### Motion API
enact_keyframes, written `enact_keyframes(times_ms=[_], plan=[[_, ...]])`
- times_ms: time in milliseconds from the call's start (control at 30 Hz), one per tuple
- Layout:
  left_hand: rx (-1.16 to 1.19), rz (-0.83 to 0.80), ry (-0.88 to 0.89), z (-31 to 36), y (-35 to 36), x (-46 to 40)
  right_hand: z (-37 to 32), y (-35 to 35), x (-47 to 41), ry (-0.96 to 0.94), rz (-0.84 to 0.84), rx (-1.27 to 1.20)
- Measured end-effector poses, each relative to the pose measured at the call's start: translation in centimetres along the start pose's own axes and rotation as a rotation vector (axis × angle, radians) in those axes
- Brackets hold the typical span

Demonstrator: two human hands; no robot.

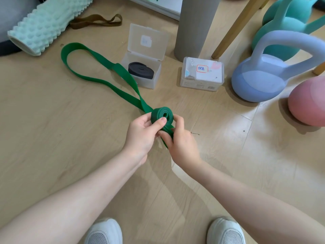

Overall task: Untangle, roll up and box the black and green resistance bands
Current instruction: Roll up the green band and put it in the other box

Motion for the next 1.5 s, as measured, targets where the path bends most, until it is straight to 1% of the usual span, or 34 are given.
enact_keyframes(times_ms=[67,133,267,333,400,467,500,567,633,767,867,933,1000,1067,1133,1200,1233,1267,1300,1367,1433,1500], plan=[[-0.019,-0.009,-0.018,-0.1,-0.3,0.0,0.0,0.6,0.3,-0.073,-0.054,-0.089],[-0.026,-0.009,-0.024,0.0,-0.6,0.0,0.3,1.0,0.7,-0.129,-0.104,-0.104],[-0.031,0.008,0.014,1.4,-1.2,-0.1,0.4,0.9,1.7,-0.240,-0.072,0.058],[-0.048,0.002,0.035,2.0,-1.1,-0.1,0.0,1.1,2.0,-0.261,-0.098,0.073],[-0.087,-0.003,0.038,2.5,-1.2,-0.1,-0.6,0.0,1.7,-0.309,-0.070,0.101],[-0.188,-0.043,0.023,2.8,-1.1,-0.2,-1.2,-1.8,1.0,-0.413,-0.050,0.273],[-0.257,-0.084,0.005,2.8,-0.9,-0.2,-1.1,-2.3,0.5,-0.455,-0.074,0.346],[-0.364,-0.167,-0.055,2.2,-0.4,-0.2,-0.6,-2.8,-0.3,-0.513,-0.180,0.398],[-0.464,-0.229,-0.112,1.3,0.0,-0.2,-0.2,-2.8,-0.5,-0.555,-0.268,0.363],[-0.745,-0.369,-0.224,-0.8,1.0,0.0,-0.5,-2.6,-0.7,-0.525,-0.297,0.248],[-0.978,-0.409,-0.265,-1.9,1.2,0.0,-1.2,-0.5,0.6,-0.612,-0.394,0.280],[-1.029,-0.420,-0.290,-2.4,1.1,0.0,-0.9,0.5,1.4,-0.605,-0.453,0.264],[-0.996,-0.429,-0.317,-2.6,1.1,0.0,-0.8,0.1,1.3,-0.571,-0.439,0.203],[-0.929,-0.382,-0.336,-2.3,0.9,-0.5,-1.1,-0.7,1.0,-0.565,-0.397,0.144],[-0.818,-0.253,-0.329,-1.8,0.2,-1.4,-0.8,-1.3,0.3,-0.495,-0.359,0.065],[-0.622,-0.093,-0.283,-1.2,-0.7,-1.9,-0.2,-1.7,-0.1,-0.375,-0.288,-0.009],[-0.504,-0.040,-0.262,-1.1,-1.0,-1.9,-0.1,-1.8,-0.2,-0.320,-0.248,-0.035],[-0.379,-0.024,-0.259,-1.3,-1.1,-1.6,0.0,-1.9,-0.2,-0.275,-0.202,-0.055],[-0.250,-0.046,-0.276,-1.7,-0.8,-1.2,0.2,-2.0,-0.2,-0.228,-0.149,-0.074],[-0.042,-0.134,-0.331,-2.9,0.5,-0.1,1.0,-2.4,-0.2,-0.113,-0.029,-0.114],[-0.007,-0.147,-0.300,-3.7,1.5,0.5,1.6,-2.8,0.1,-0.026,0.068,-0.148],[0.032,-0.097,-0.208,-3.9,1.8,0.7,1.4,-2.3,0.8,0.016,0.100,-0.155]])
Point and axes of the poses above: each hand's wrist, its own x-axis away from the middle knuckle, its own y-axis out of the palm, z = x × y, the point moved 10 cm from there along -x, towards the middle knuckle, and after that the axes turned 11 degrees about -y, right-handed, at the moved point
